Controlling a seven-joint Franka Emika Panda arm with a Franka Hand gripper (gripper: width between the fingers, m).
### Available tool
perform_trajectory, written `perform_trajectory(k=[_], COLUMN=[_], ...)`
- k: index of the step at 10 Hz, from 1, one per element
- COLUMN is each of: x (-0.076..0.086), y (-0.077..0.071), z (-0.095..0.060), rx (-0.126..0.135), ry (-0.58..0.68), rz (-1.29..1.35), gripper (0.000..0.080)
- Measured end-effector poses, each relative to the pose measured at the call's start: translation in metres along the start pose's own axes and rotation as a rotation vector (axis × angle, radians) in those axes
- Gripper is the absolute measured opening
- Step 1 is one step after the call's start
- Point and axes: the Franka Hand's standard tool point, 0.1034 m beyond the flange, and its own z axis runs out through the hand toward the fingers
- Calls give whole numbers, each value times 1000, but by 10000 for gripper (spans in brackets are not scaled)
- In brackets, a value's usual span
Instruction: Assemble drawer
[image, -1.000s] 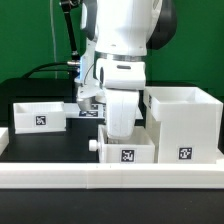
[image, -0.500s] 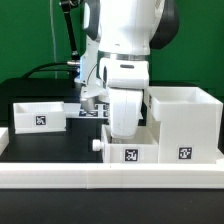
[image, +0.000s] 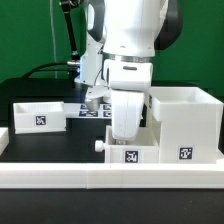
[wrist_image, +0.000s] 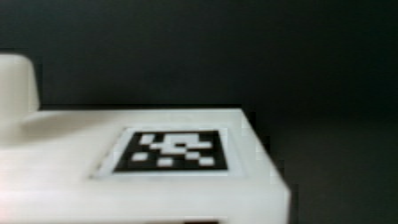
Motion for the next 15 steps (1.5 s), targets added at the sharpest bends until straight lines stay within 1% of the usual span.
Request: perform_trajectory(k=[3, 5, 9, 10, 13, 14, 15], x=[-1, 1, -1, -4, -4, -3, -4], y=[0, -1, -1, -1, -1, -3, -3], z=[0, 0, 0, 0, 0, 1, 0], rx=[-4, -8, -9, -14, -14, -6, 10], ry=[1, -1, -4, -1, -1, -9, -18], rz=[4, -10, -13, -12, -11, -46, -50], gripper=[44, 44, 44, 44, 44, 44, 44])
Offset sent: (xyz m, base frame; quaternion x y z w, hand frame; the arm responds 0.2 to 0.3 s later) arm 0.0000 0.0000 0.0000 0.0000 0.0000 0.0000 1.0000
